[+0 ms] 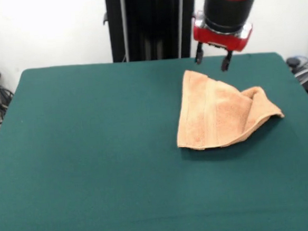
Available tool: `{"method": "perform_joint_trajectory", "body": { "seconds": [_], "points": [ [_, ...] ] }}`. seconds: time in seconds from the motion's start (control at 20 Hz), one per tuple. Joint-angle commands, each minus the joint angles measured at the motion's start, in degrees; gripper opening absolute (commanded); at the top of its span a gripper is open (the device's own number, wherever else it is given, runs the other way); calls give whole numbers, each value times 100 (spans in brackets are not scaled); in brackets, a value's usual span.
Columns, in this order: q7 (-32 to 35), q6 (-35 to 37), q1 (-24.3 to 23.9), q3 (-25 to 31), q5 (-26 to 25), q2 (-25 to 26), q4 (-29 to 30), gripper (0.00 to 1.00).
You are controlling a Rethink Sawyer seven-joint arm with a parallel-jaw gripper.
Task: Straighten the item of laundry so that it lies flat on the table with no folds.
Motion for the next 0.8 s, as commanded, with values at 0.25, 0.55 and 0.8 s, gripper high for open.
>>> {"method": "perform_joint_trajectory", "body": {
  "seconds": [0.25,0.55,0.8],
  "points": [
    [815,-907,-539,1088,358,36,1040,100],
    [873,-1095,-590,1201,288,-29,1145,100],
    [1094,-818,-380,900,-40,163,836,100]
  ]
}}
